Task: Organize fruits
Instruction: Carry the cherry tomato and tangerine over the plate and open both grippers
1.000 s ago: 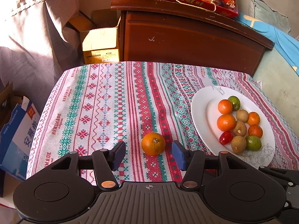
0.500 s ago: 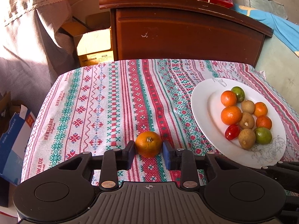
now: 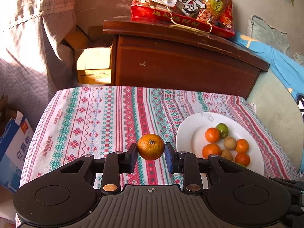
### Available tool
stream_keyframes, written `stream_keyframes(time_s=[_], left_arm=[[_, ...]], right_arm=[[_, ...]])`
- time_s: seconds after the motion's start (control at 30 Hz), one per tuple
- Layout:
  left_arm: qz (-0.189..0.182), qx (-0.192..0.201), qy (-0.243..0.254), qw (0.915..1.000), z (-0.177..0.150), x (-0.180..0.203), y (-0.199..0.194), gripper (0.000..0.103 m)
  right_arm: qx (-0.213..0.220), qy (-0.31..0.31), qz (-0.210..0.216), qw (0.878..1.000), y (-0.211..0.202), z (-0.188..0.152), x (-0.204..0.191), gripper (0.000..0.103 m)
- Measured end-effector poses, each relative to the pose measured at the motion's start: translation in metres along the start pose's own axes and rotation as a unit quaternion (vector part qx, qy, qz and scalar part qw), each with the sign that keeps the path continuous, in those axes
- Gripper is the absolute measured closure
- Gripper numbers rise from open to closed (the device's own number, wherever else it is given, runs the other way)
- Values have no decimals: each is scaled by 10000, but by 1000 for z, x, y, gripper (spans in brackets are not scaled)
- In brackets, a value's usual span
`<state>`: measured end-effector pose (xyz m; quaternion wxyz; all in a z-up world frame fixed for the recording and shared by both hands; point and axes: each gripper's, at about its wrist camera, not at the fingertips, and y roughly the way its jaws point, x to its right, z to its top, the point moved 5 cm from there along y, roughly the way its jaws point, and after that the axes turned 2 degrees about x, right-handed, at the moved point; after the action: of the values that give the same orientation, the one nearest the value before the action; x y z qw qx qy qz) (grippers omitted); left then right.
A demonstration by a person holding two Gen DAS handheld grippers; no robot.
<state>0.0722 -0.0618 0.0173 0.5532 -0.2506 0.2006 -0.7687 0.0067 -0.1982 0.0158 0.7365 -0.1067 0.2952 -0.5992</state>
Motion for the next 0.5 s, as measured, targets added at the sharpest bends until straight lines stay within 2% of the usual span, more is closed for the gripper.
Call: stream_keyframes(time_s=[0.2, 0.33, 0.5], left_arm=[[-359, 160, 54, 9992, 21, 21, -7, 75], [-553, 99, 15, 9984, 30, 29, -3, 75], [-631, 8, 245, 9977, 35, 43, 14, 75]], right_arm=[[358, -27, -215, 9991, -12, 34, 22, 84], [543, 239, -387, 9975, -12, 51, 48, 84], [533, 531, -611, 9953, -1, 57, 79, 83]])
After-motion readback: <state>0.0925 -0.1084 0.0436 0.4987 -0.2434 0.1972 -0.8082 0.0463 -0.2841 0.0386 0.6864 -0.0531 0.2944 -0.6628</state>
